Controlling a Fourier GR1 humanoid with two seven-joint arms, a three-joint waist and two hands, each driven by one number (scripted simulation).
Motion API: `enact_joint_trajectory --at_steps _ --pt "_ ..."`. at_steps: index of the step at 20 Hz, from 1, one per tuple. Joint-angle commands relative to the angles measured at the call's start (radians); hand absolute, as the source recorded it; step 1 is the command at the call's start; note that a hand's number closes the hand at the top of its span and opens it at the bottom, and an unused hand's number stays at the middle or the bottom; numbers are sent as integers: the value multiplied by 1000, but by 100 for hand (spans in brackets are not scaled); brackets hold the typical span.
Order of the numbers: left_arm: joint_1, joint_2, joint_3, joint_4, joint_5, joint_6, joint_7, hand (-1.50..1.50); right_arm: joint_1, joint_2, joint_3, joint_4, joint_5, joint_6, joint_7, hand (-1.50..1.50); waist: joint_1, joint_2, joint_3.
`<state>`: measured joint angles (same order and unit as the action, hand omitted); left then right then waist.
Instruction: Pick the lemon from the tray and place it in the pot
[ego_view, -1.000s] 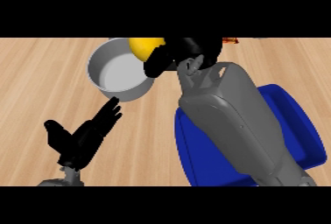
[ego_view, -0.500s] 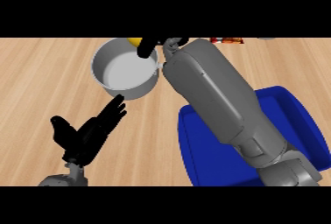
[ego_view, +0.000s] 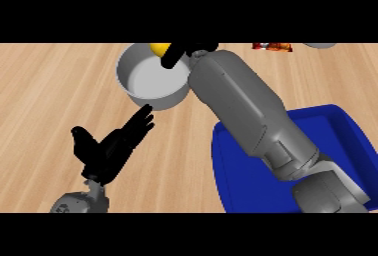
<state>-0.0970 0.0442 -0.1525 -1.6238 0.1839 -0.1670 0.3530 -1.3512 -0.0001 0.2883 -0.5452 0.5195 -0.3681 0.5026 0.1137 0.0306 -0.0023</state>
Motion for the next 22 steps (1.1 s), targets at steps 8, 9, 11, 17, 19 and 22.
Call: enact_joint_trajectory --at_steps 8,9,11,17,19,22 --pt "-3 -15 -47 27 -14 -36 -36 0 50 0 -105 56 -312 -147 -153 -150 70 17 2" --pt "-29 -18 -38 15 -15 -17 -9 0 14 0 -140 86 -321 -131 -162 -150 67 23 2" --pt "-39 -15 -34 18 -11 -23 -6 0 29 0 -135 90 -351 -171 -231 -150 64 21 2" --pt "-27 -16 -32 27 -8 -28 -20 0 38 0 -182 104 -449 -251 -389 -150 72 25 1" --pt "-29 -30 -43 -18 -19 7 23 0 35 0 -176 136 -441 -296 -431 -150 53 13 2" --pt "0 -9 -11 29 4 -27 -26 0 29 0 -176 184 -451 -370 -450 -150 38 13 0"
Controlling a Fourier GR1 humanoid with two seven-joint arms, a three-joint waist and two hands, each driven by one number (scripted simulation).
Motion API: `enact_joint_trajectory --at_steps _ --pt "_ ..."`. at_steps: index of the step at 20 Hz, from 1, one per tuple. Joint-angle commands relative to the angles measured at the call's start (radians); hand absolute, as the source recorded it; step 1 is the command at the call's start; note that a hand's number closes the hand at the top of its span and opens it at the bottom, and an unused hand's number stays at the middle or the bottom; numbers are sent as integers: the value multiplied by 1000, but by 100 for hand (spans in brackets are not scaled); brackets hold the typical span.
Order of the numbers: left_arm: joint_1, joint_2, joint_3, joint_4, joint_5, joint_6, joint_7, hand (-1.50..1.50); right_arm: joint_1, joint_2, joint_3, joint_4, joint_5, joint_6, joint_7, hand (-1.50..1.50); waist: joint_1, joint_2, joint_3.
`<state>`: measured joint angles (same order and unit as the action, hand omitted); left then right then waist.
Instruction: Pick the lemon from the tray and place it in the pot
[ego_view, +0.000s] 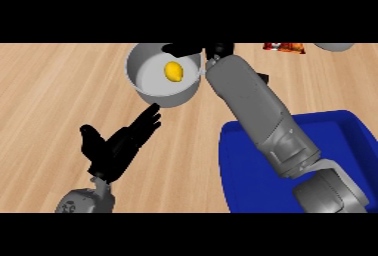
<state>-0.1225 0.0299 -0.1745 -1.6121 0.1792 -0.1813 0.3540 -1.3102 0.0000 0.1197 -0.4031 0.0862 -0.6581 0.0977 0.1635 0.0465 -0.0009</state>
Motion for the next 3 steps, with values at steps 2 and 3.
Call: enact_joint_trajectory --at_steps 2,3 --pt "-28 0 20 6 -11 23 7 0 -12 0 -6 67 -38 -91 -64 -150 -23 -5 0" --pt "10 15 26 10 8 -6 -13 0 -3 0 -31 72 -51 -85 -90 -150 -42 -9 0"
